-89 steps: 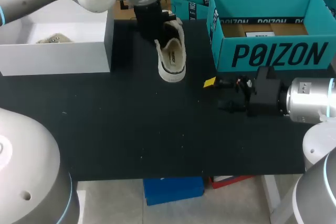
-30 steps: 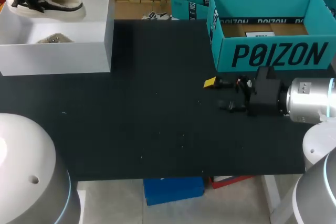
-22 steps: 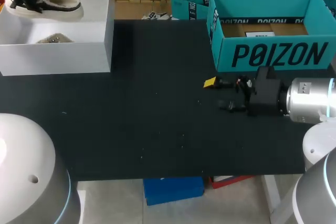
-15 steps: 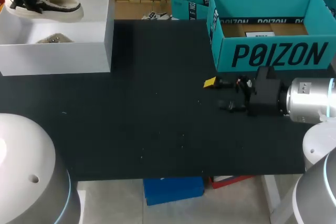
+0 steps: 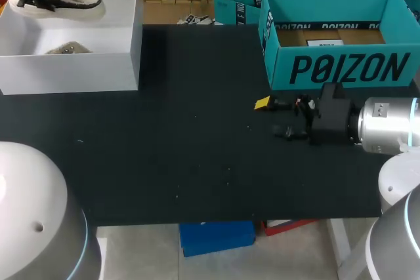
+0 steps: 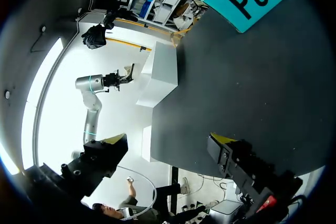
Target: Take the shoe out of the shoebox, open the shoe tongue, remove and reinsert the insole, then place the shoe into the shoebox
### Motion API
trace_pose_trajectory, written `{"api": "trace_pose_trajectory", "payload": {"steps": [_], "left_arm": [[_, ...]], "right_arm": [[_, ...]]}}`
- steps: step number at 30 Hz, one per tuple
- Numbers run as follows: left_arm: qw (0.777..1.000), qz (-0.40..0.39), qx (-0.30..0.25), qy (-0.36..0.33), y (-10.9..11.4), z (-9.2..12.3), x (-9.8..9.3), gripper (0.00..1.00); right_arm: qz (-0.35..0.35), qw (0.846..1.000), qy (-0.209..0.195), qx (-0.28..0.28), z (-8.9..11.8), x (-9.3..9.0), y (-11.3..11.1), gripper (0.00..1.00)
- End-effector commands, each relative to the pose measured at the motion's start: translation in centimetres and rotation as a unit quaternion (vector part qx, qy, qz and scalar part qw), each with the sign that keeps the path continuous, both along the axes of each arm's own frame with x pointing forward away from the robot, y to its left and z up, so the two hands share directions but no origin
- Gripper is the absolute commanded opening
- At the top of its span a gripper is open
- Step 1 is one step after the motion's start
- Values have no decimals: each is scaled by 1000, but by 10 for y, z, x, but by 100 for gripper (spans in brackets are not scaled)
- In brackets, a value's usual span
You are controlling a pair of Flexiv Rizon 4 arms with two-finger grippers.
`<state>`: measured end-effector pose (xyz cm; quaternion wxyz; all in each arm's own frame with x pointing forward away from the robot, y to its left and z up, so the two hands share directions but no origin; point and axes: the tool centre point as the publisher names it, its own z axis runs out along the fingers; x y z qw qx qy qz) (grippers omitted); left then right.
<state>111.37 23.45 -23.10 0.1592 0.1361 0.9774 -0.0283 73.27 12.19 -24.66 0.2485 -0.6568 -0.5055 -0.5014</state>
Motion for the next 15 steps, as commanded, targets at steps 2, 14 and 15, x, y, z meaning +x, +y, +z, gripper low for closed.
{"api": "trace_pose_trajectory", "payload": {"steps": [2, 14, 15], "left_arm": [[1000, 6, -3, 12, 1, -8, 33, 0], [999, 31, 6, 25, 4, -35, 59, 0], [999, 32, 6, 28, 4, -37, 59, 0]], "right_arm": [[-1, 1000, 0, -1, 0, 0, 0, 100], [-1, 1000, 0, -1, 0, 0, 0, 100], [-1, 1000, 0, -1, 0, 0, 0, 100]]}}
